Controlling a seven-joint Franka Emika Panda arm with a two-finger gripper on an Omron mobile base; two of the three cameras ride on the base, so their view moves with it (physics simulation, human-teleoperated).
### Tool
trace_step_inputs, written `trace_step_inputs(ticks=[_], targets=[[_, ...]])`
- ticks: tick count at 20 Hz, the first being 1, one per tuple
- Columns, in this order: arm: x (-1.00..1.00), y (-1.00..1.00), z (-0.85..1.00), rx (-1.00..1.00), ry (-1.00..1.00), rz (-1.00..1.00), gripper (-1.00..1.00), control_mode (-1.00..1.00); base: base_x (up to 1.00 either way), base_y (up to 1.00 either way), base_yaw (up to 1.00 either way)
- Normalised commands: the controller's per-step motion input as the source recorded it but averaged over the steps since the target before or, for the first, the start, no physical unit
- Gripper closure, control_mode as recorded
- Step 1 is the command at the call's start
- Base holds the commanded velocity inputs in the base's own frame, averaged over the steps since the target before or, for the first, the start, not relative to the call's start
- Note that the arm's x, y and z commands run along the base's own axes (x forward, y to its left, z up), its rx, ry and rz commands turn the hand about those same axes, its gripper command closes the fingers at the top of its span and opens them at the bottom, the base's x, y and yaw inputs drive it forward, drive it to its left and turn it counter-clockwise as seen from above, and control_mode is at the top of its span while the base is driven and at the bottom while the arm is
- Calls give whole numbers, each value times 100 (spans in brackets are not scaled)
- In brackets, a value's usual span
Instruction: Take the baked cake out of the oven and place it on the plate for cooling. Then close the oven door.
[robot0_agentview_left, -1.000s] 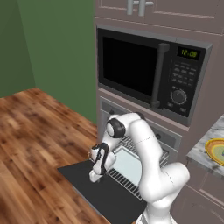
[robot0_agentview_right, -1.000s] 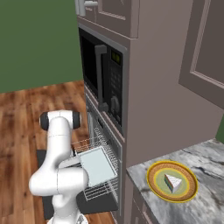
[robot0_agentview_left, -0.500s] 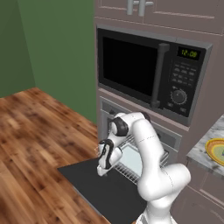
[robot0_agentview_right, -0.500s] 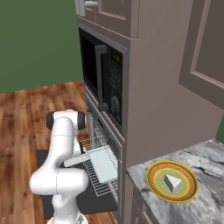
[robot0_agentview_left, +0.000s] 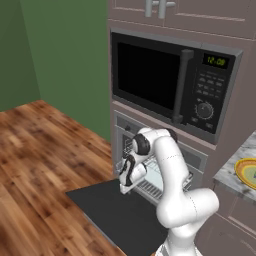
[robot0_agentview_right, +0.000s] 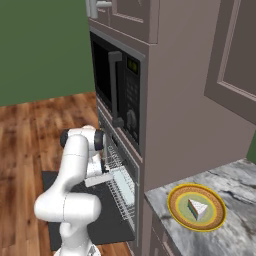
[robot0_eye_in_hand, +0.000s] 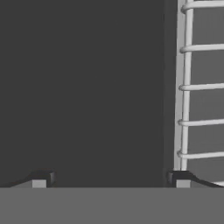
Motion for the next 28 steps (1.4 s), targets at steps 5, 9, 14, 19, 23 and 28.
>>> trace_step_inputs(ticks=[5,9,14,19,23,28], targets=[[42,-53,0,-3,-1,-3,-100,-100,0,0,0],[9,-14,8,-1,-3,-1,-100,-100,0,0,0],[-64,37,53,0,-15,0,-100,-100,0,0,0],[-85,78,68,0,-13,0,-100,-100,0,0,0],[-89,89,70,-1,-12,0,-100,-100,0,0,0],[-77,94,83,-5,-16,0,-100,-100,0,0,0]])
